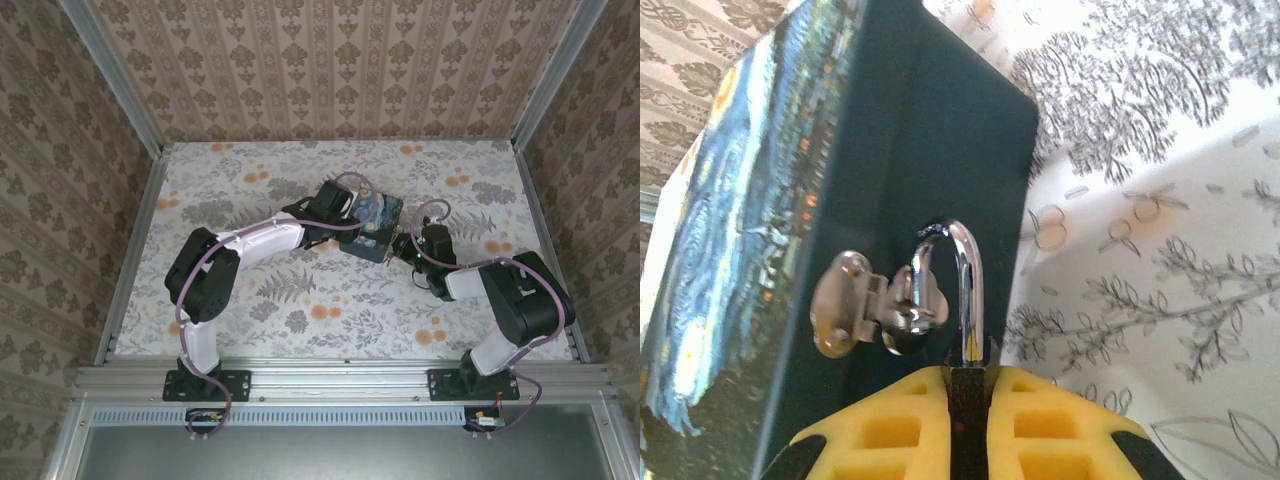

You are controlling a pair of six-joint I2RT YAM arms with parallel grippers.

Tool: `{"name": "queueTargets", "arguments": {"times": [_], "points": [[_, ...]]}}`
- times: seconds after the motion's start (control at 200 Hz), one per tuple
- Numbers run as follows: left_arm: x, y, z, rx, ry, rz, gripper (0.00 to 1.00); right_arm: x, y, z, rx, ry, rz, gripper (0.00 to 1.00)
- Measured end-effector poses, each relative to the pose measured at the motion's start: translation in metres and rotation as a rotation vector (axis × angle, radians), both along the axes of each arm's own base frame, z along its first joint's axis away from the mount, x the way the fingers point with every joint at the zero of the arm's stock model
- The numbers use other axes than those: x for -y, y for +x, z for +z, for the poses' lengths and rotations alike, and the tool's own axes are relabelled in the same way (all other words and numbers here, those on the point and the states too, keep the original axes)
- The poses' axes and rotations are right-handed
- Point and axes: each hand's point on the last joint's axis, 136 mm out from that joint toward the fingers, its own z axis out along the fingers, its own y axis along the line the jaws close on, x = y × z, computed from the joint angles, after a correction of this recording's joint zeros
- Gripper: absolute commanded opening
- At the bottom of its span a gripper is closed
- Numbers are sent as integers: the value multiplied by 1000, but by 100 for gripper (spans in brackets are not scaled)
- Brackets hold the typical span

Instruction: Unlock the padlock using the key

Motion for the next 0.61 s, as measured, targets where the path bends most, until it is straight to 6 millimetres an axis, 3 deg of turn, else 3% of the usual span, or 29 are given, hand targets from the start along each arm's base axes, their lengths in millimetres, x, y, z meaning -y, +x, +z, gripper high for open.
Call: {"name": "queueTargets", "arguments": {"times": [0.14, 0.515, 0.605], "points": [[0, 0, 0, -4, -3, 5, 33, 0, 10, 9, 22, -25, 24, 10], [3, -1, 0, -12, -16, 13, 33, 12, 21, 8, -26, -1, 79, 10], [3, -1, -1, -13, -25, 16, 33, 18, 25, 10, -47, 50, 108, 17]]}}
